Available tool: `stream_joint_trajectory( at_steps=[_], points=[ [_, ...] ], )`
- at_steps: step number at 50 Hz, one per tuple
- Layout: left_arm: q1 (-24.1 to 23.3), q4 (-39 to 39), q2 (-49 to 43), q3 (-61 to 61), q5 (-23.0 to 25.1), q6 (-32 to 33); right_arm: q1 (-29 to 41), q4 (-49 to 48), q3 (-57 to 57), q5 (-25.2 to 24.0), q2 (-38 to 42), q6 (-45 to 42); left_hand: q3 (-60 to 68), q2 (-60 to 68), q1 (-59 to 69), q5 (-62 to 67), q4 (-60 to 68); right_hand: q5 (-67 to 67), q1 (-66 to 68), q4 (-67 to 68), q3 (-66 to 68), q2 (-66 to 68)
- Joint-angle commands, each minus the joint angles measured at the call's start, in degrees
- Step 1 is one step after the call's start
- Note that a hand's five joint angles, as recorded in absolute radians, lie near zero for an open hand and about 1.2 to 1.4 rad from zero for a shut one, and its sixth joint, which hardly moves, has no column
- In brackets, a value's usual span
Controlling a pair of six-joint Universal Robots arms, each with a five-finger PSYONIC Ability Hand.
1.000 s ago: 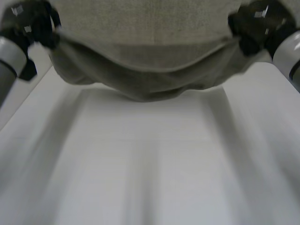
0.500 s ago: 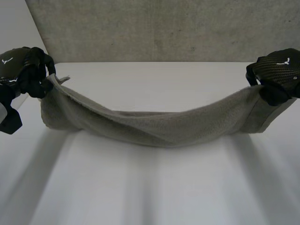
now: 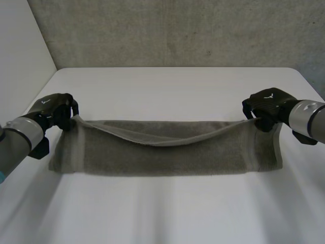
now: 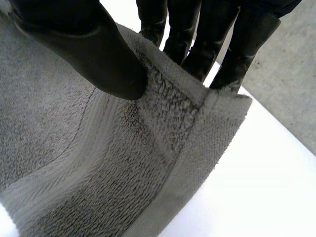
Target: Fold the towel.
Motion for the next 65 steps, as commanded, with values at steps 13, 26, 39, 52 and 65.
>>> stream_joint_trajectory(
  at_steps=[13,26,39,52,65],
  points=[
    [-4.8,0.3,-12.9,12.2,-9.2,5.9,4.5,-6.8,-9.3,8.1,13.6,0.1,-8.8,-6.6,-3.5,-15.3,-7.6,3.0,3.2,2.6,2.6,3.7],
    [-6.0,0.4,-16.4,17.4,-10.5,6.1,5.6,-11.8,-10.9,12.2,15.9,0.3,-8.8,-6.6,-3.5,-15.3,-7.6,3.0,3.2,2.6,2.6,3.7],
    [-7.4,0.3,-18.3,17.8,-11.5,11.5,5.6,-11.5,-11.9,16.1,16.6,0.1,-58.7,-56.4,-53.3,-65.2,-57.5,-67.0,-66.8,-67.4,-67.4,-66.3],
    [-8.4,0.3,-10.7,15.3,-15.4,11.8,5.7,-13.5,-3.1,15.0,2.5,0.7,-75.4,-73.2,-70.0,-81.9,-74.2,-67.0,-66.8,-67.4,-67.4,-66.3],
    [-9.2,1.6,-3.4,6.5,-11.4,12.0,4.6,-14.1,13.4,12.3,-7.8,0.6,-74.4,-72.2,-69.0,-80.9,-73.2,-63.1,-62.9,-63.5,-63.5,-62.4]
  ],
)
